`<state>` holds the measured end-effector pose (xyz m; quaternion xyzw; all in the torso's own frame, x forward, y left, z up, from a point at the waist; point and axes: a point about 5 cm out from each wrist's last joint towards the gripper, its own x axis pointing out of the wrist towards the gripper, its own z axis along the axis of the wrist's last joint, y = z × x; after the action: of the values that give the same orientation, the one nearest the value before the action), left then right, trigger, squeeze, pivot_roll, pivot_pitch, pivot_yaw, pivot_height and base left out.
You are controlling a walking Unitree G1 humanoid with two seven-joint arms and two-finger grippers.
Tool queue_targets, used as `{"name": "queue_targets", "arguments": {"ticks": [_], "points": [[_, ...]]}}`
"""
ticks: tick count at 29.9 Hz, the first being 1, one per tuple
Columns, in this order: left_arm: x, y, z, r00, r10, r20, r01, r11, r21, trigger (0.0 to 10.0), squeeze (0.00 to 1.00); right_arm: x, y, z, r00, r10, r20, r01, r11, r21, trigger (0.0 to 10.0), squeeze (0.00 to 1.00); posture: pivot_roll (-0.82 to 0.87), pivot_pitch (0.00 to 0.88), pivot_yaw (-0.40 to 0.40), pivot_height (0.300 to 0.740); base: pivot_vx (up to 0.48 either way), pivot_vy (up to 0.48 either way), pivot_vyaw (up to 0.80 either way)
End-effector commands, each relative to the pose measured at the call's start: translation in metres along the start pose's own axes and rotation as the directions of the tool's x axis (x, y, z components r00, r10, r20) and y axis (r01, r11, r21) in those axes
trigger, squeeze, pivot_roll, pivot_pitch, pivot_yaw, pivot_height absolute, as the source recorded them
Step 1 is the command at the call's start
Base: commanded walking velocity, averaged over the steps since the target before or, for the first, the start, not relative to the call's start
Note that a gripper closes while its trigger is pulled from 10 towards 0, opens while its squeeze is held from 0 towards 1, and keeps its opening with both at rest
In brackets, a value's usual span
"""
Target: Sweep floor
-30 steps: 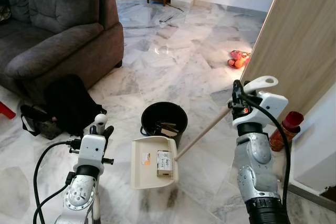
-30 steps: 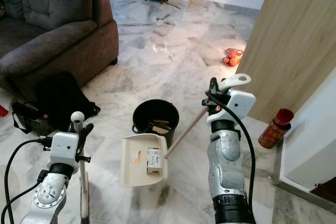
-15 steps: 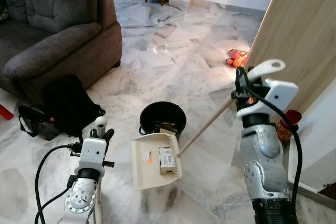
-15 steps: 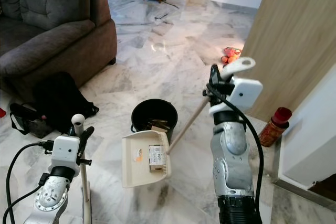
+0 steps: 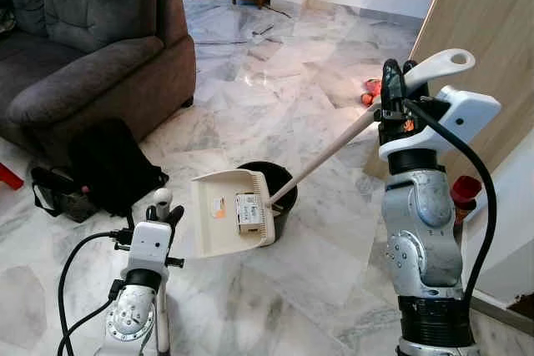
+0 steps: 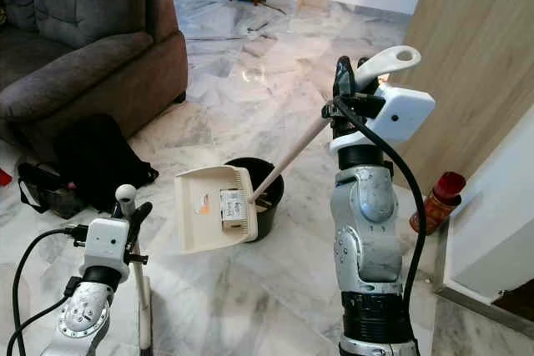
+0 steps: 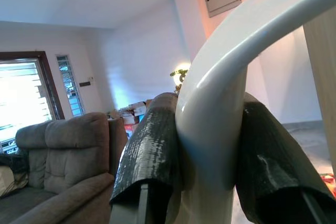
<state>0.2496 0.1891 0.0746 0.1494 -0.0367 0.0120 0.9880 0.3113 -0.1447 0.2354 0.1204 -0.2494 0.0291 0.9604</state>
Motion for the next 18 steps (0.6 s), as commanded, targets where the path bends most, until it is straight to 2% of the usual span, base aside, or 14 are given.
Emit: {"name": "queue_targets", "arguments": {"ticks": [1,18], "points": [[0.0015,0.0002,0.0051,0.999,0.002,0.037,-0.003,1.000,0.013,10.0,0.00,0.0066,0.0060,0.0207,0.996,0.010,0.094,-0.012,1.000,0.026,10.0,0.00,0.13,0.016,-0.006,0.740,0.000,0.000,0.00],[0.0032,-0.0002,0.0071,0.999,0.007,0.038,-0.007,1.000,0.010,10.0,0.00,0.0061,0.0054,0.0169,0.997,0.003,0.078,-0.005,0.999,0.034,10.0,0.00,0.13,0.024,-0.008,0.740,0.000,0.000,0.00]]}}
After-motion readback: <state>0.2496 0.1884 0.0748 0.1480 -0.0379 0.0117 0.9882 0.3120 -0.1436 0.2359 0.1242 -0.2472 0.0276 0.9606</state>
